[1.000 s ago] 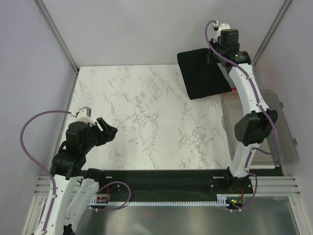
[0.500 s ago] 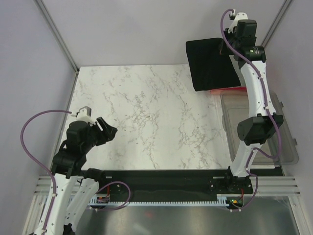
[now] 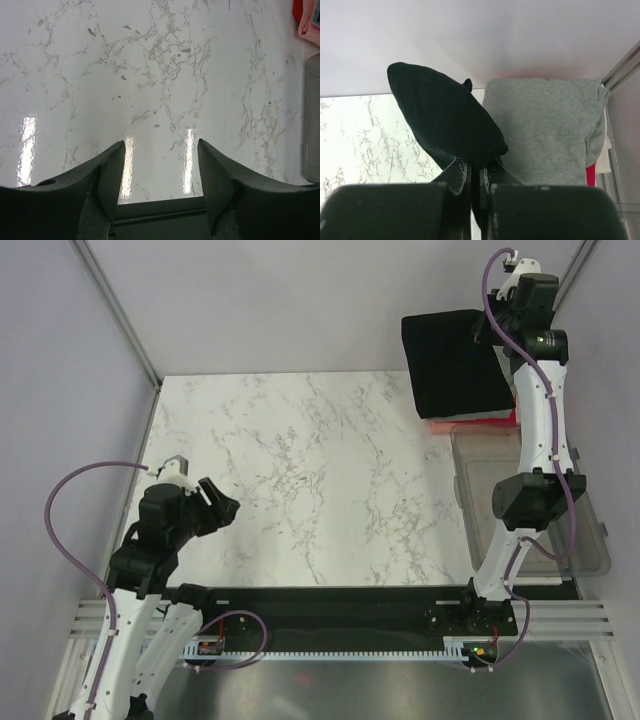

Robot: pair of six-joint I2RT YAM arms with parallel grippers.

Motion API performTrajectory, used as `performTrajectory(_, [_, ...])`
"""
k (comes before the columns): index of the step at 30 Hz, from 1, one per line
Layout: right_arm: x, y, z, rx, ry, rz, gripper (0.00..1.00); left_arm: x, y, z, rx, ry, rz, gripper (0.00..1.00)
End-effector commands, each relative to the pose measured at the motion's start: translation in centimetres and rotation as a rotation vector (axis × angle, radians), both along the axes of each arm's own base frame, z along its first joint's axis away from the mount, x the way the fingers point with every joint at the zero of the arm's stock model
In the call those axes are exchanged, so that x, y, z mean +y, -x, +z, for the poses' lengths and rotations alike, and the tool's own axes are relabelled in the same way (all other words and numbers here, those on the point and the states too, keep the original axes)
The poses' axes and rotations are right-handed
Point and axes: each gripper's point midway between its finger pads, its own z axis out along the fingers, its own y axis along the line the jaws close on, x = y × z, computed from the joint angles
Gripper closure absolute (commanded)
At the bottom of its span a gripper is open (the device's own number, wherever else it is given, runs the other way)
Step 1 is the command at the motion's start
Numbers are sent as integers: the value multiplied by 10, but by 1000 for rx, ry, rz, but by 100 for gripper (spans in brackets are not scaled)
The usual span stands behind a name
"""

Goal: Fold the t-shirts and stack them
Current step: Neatly place the folded tshirt to the corner

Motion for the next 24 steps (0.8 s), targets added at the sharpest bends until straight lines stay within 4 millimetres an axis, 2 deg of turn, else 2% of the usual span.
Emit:
performTrajectory(1, [-9, -13, 19, -79, -41, 4, 100, 3, -6, 3, -12, -2, 24, 34])
performTrajectory(8, [-35, -29, -4, -52, -63, -23, 100, 4, -7, 0, 2, -8, 28, 34])
performTrajectory(18, [-66, -62, -11, -118, -73, -91, 100, 4, -7, -2, 15, -8, 35, 34])
performTrajectory(24, [-95, -83, -31, -151, -55, -149, 100, 4, -8, -3, 20, -5, 38, 34])
